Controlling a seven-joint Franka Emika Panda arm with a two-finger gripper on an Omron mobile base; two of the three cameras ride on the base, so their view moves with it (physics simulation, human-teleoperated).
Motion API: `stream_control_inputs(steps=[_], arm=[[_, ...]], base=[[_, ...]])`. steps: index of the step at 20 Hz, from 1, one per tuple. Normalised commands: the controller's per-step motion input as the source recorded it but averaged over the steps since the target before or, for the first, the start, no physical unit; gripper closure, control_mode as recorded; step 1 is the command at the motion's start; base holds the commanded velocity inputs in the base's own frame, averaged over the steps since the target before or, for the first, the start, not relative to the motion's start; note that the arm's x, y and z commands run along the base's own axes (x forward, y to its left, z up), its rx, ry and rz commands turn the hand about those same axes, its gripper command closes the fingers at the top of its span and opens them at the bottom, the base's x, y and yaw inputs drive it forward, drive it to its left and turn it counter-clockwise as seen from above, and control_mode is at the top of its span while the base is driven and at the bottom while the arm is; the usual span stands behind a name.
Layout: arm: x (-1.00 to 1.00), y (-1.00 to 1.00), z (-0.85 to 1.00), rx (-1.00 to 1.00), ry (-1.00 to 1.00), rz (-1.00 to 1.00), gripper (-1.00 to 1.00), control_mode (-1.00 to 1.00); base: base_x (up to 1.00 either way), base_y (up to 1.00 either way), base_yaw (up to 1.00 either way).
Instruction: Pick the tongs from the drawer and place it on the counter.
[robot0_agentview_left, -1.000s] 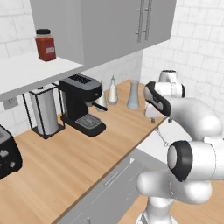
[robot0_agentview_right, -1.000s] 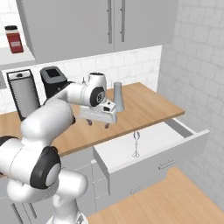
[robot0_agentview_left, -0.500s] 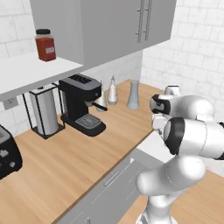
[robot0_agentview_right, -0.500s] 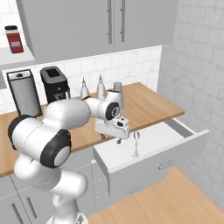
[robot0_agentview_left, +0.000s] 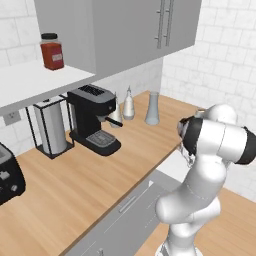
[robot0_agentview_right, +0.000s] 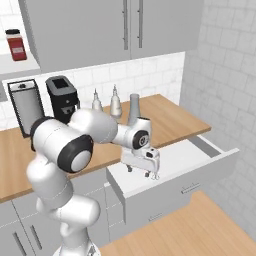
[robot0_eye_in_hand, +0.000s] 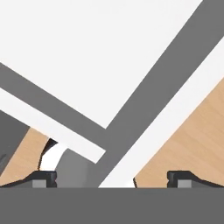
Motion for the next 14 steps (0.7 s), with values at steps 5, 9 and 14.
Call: stream_control_inputs(steps=[5,9,14], arm=[[0.00,-0.36,-0.50,0.00,0.01,0.00,-1.00,-1.00],[-0.04,-0.26,-0.46,0.00,0.01,0.00,-1.00,-1.00],[-0.25,-0.46,-0.40,0.00,0.00,0.00,-1.00,-1.00]], base=[[0.00,0.00,0.00],[0.00,0.00,0.00],[0.00,0.00,0.00]])
